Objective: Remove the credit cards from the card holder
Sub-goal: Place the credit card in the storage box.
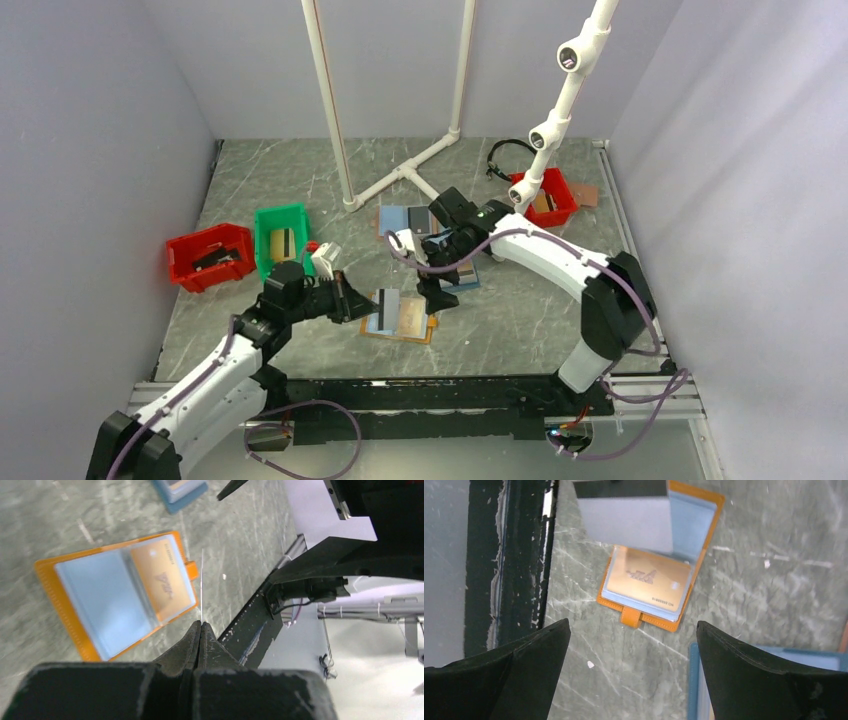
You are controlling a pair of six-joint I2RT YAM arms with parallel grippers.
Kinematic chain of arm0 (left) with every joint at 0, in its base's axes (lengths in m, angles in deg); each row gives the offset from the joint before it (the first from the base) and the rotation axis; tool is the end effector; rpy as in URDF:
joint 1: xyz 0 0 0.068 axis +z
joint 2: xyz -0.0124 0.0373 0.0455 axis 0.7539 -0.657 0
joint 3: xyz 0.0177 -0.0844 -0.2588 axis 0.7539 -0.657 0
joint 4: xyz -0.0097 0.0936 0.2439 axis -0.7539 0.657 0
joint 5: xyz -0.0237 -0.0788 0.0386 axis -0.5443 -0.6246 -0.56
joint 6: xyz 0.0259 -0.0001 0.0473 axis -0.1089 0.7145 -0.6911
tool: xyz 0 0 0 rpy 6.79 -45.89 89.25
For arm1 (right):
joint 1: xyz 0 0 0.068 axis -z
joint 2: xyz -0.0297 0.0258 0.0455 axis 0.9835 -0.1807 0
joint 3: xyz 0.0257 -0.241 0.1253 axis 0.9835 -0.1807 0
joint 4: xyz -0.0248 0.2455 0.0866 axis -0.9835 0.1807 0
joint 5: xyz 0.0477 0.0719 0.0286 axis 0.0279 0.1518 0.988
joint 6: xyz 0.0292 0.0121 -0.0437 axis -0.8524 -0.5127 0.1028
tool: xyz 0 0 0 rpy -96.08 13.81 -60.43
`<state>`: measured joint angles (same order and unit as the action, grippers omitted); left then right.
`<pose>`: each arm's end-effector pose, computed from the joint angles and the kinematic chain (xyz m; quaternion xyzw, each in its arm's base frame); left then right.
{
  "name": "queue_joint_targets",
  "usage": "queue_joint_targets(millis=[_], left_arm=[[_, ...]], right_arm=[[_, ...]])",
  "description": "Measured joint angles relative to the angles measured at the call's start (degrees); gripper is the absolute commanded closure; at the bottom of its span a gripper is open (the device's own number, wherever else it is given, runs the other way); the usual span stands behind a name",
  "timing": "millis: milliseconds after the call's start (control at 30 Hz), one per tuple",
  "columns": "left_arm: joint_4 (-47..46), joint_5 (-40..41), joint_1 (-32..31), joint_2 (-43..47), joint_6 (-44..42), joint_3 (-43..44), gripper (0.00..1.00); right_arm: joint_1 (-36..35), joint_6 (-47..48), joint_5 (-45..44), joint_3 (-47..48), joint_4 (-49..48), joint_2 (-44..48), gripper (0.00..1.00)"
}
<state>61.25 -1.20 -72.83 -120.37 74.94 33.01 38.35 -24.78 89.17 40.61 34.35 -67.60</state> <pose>0.1413 -0.0847 0.1934 0.0309 0.8185 -0.4917 0.2955 0.2343 0.2362 0.2508 -0.6730 0.6344 0.3396 0.1712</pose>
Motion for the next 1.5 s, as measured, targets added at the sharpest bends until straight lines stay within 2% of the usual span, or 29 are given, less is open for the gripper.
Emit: queue_joint_targets(millis=[167,433,567,633,700,767,800,933,1067,1133,1233,1333,1500], left_arm=[[-1.0,-0.5,-4.9,-3.7,-3.8,4.5,1.0],[-2.1,-0.7,-9.0,-5.8,-8.5,7.6,1.0],[-2.2,-0.6,-9.9,-6.4,-9.7,8.1,1.0],[-2.2,-0.6,-10.2,-6.6,-10.2,8.4,1.0],[-2.2,-0.6,-10.3,-6.6,-10.4,8.8,1.0],[-2.2,-0.6,-10.4,-6.6,-11.1,9.3,1.0],[-2.1,-0.6,-10.4,-6.5,-11.2,9.5,0.97],[-1.6,-0.8,-10.8,-5.9,-11.6,9.7,0.57],[4.1,1.0,-10.8,-3.0,-11.7,11.7,0.2],[7.9,3.0,-10.8,-0.9,-12.1,14.0,0.09],[14.1,6.9,-10.8,1.1,-13.1,18.7,0.06],[20.9,10.9,-10.8,-1.0,-16.0,25.9,0.06],[30.4,17.4,-10.8,-10.1,-23.3,37.9,0.07]], right_arm=[[-2.5,5.8,0.6,-1.0,-0.5,3.7,0.0],[-2.4,5.7,4.3,3.9,0.3,0.1,0.07],[-2.4,4.9,6.7,4.9,2.0,-1.0,0.29],[-2.4,4.7,8.3,6.1,4.2,-2.1,0.46],[-2.5,4.7,9.8,7.3,6.3,-3.4,0.68],[-2.6,4.7,11.2,7.6,8.0,-4.2,1.0],[-2.7,5.0,11.6,7.6,8.7,-4.5,1.0],[-2.7,4.4,12.1,7.5,10.0,-4.3,1.0],[-2.8,6.6,9.6,4.1,11.1,-0.5,1.0],[-2.8,8.5,7.3,0.7,12.2,4.0,1.0],[-2.7,10.7,2.7,-6.2,12.5,13.6,1.0],[-1.1,12.4,-1.5,-12.1,12.9,23.3,1.0],[9.8,15.2,-5.6,-16.4,14.0,33.1,1.0]])
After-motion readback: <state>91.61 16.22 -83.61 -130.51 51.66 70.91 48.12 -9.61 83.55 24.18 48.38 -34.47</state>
